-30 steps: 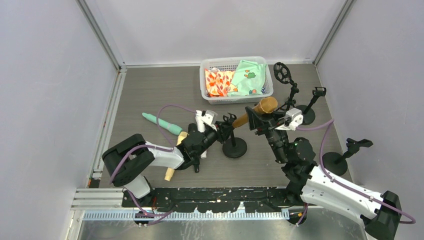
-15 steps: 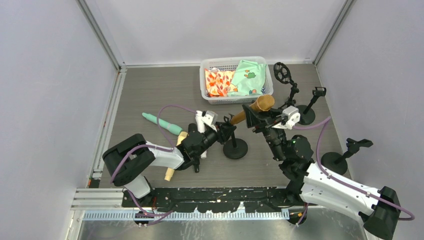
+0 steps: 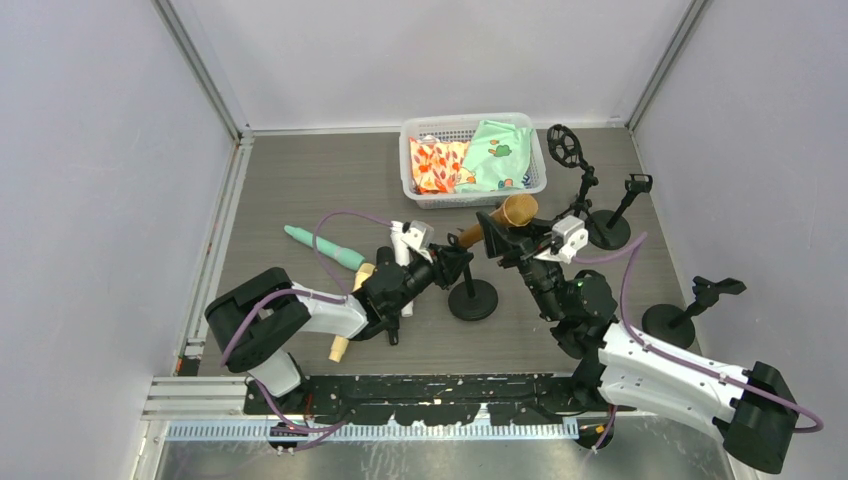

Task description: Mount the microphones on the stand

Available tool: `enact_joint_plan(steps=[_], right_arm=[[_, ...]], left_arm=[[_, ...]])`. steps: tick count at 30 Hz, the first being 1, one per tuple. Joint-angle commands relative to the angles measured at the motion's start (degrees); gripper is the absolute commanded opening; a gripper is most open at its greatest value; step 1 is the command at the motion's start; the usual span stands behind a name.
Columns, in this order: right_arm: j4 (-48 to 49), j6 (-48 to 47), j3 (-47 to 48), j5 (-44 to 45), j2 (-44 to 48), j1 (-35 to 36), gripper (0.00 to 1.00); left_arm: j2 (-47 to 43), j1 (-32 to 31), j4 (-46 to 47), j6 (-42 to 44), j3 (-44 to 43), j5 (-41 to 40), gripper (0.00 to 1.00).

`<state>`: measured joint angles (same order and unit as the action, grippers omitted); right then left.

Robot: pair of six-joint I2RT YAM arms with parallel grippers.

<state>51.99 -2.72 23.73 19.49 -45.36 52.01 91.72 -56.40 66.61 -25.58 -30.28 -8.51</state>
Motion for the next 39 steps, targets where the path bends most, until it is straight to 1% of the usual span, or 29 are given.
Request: enact_joint_plan(steps=[1, 11, 17, 24, 39], right_arm=[[-3.15, -2.81, -1.40, -3.64, -0.06, 0.11, 0.01], [-14.46, -4.97, -2.02, -6.18, 0.79, 0.10, 0.01], [-18.14, -6.30, -2.70, -5.76, 0.28, 0.09, 0.01], [-19.81, -5.98, -4.51, -3.46, 0.47, 0.03, 0.01], [-18.44, -4.36, -6.56, -1.63, -5.31, 0.10, 0.01]], left_arm=[[-0.13, -0.78, 5.61, -3.59, -0.30, 1.58, 0.00], [0.57, -2.82, 5.81, -3.46, -1.09, -0.24, 0.00], [1.08, -3.62, 6.84, -2.96, -1.12, -1.34, 0.00], [1.19, -3.62, 8.43, -3.00, -0.85, -0.65, 0.00], [-0.20, -3.87, 11.79, -2.58, -0.16, -0.11, 0.00]])
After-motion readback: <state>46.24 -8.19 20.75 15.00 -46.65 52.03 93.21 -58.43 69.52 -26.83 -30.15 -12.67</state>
